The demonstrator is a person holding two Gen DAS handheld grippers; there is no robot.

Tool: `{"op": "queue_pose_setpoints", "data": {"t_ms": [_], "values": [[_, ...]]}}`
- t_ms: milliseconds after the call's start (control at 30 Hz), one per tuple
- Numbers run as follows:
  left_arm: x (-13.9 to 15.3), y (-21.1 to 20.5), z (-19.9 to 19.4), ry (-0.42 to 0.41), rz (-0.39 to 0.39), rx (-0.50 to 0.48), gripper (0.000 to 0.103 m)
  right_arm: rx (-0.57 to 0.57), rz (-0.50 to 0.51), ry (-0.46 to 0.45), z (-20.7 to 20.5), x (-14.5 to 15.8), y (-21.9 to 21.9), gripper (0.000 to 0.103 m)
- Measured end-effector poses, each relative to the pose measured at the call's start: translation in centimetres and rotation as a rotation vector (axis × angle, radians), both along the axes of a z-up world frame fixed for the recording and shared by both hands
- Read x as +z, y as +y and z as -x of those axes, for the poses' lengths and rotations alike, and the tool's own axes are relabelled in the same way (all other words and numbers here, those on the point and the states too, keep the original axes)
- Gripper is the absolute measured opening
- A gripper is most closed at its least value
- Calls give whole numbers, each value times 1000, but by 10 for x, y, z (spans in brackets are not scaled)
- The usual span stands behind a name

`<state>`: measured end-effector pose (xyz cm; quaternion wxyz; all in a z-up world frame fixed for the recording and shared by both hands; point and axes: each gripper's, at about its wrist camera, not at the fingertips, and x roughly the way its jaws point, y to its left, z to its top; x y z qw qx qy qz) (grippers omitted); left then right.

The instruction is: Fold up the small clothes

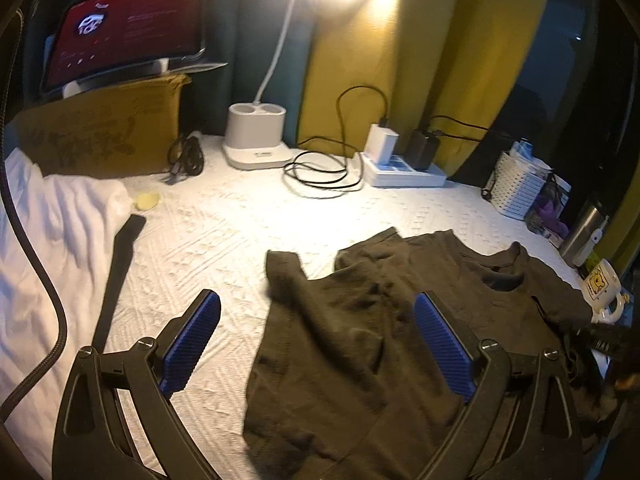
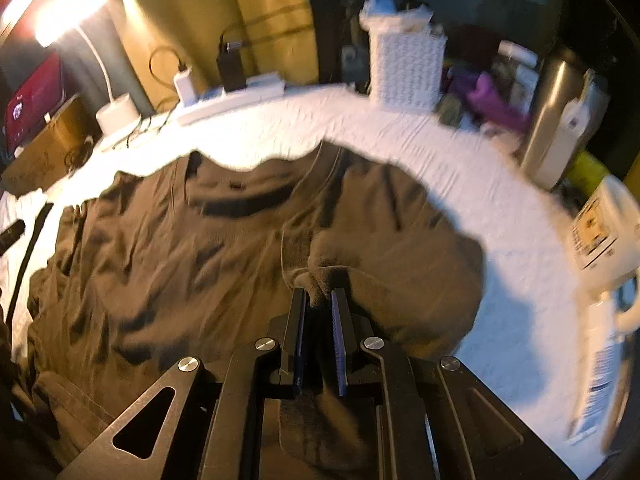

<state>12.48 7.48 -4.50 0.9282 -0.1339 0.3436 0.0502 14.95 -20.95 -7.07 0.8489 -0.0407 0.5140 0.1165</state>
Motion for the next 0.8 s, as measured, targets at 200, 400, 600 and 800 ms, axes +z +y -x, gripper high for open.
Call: {"op": "queue_pose_setpoints", "data": {"t_ms": [200, 400, 600, 800], "values": [[-11, 23, -6, 47, 18, 14, 97, 6, 13, 17, 4, -24, 3, 13], [-37, 31, -34, 170, -13, -85, 97, 5, -14, 5, 6, -13, -4, 103], [-52, 15, -30, 223, -40, -148, 89, -21, -12, -38, 12, 3, -14, 103], [-51, 4, -15, 199, -132, -168, 6, -65, -27, -24, 9, -2, -25, 103]]}}
